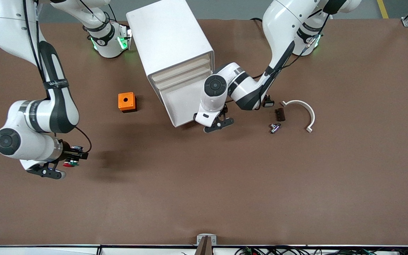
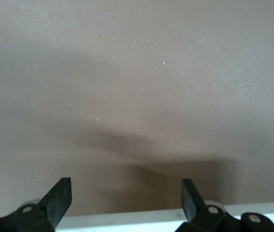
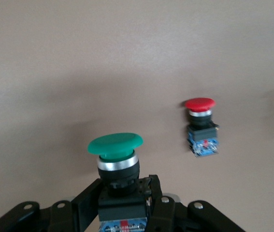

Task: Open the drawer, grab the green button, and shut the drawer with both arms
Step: 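Carry the green button beside the red button while the left gripper pushes drawer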

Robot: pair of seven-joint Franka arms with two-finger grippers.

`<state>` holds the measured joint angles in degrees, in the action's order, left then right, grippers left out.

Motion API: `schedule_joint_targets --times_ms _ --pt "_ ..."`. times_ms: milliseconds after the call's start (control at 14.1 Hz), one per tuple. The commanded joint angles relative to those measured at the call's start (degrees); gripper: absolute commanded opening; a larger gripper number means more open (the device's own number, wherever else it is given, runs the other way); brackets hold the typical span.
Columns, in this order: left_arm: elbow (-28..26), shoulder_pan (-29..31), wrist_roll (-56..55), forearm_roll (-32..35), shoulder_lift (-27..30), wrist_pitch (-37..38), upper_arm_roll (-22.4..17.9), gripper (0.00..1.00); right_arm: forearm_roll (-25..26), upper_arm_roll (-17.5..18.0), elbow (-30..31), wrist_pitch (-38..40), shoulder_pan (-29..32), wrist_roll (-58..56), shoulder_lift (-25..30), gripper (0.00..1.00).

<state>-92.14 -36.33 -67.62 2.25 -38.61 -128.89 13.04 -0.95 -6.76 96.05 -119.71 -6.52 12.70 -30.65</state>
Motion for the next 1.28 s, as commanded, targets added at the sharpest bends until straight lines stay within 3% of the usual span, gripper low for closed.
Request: schedule_joint_targets --times_ms 0,780,993,1205 --pt "-0.23 -1.37 -2.42 0.47 -0.41 -1.53 -0.03 1.0 0.34 0.52 2.74 -3.86 0.19 -0.39 -0.63 0.18" --pt "-1.11 -7.7 -10.25 0.21 -0.94 -1.62 1.2 1.0 -0.28 0.87 2.92 -11.34 0.37 -0.48 -7.23 0.21" --pt "-1.02 -8.85 -10.77 -0.66 -1.73 -1.8 1.46 1.0 -0.28 0.87 2.92 -11.34 0.19 -0.48 -7.66 0.27" --pt "-1.02 -9.02 -10.69 -4.53 -2.43 -4.17 2.25 1.0 -0.37 0.96 2.92 -12.56 0.1 -0.48 -8.11 0.39"
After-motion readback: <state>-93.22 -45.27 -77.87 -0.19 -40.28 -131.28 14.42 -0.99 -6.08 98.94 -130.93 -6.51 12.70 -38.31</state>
